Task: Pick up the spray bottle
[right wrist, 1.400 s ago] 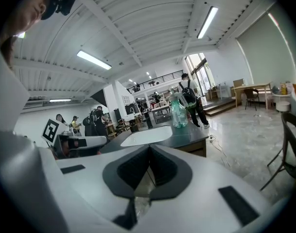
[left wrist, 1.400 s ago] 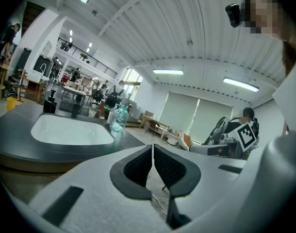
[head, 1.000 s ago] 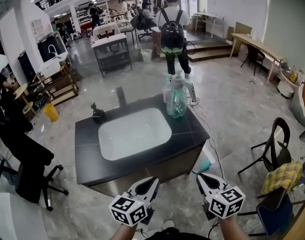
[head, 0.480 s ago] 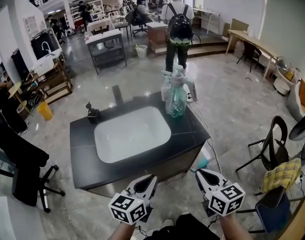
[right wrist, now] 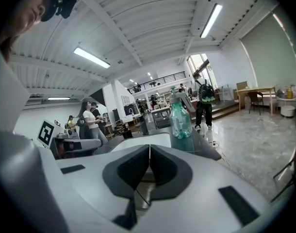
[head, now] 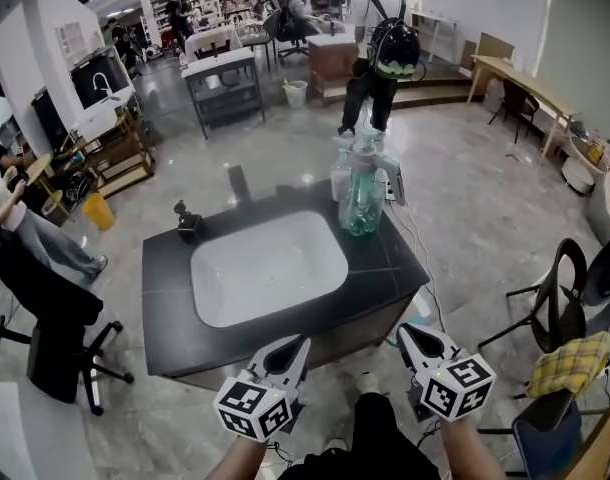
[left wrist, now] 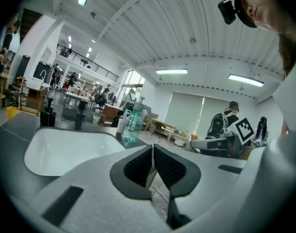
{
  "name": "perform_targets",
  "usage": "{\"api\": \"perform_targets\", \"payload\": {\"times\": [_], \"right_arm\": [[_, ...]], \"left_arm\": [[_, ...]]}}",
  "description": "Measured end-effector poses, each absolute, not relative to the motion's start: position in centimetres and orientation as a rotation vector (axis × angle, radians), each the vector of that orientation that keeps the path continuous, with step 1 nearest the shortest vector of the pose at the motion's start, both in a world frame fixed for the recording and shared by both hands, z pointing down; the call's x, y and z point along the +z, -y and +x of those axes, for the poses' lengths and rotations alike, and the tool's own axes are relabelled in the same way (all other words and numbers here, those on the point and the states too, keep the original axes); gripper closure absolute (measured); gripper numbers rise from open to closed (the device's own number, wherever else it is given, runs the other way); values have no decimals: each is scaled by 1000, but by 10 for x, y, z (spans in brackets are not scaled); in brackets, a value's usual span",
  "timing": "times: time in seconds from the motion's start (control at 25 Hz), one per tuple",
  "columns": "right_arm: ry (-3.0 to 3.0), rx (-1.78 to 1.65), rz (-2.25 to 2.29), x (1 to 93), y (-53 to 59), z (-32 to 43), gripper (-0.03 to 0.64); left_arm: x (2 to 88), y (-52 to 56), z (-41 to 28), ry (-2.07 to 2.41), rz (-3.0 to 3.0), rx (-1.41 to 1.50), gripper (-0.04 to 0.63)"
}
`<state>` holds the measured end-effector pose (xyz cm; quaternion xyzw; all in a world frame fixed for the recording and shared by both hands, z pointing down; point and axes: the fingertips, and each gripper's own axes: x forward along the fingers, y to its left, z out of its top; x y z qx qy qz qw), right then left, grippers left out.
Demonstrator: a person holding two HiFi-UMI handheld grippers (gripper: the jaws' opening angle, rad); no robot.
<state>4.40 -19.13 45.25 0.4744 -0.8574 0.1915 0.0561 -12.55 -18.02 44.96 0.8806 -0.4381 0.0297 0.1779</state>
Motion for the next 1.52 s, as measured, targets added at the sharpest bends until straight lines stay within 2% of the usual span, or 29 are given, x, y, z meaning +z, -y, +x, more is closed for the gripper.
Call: {"api": "perform_targets", "payload": {"times": [0.84,1.52], "right_arm": [[2672,562,1316,444,352,83,609],[2713,492,1245,439,442,101,609]], "left_arm": [[436,335,-57,1260,2498,94,578],[443,423,-28,1291,2499,153,578]]}}
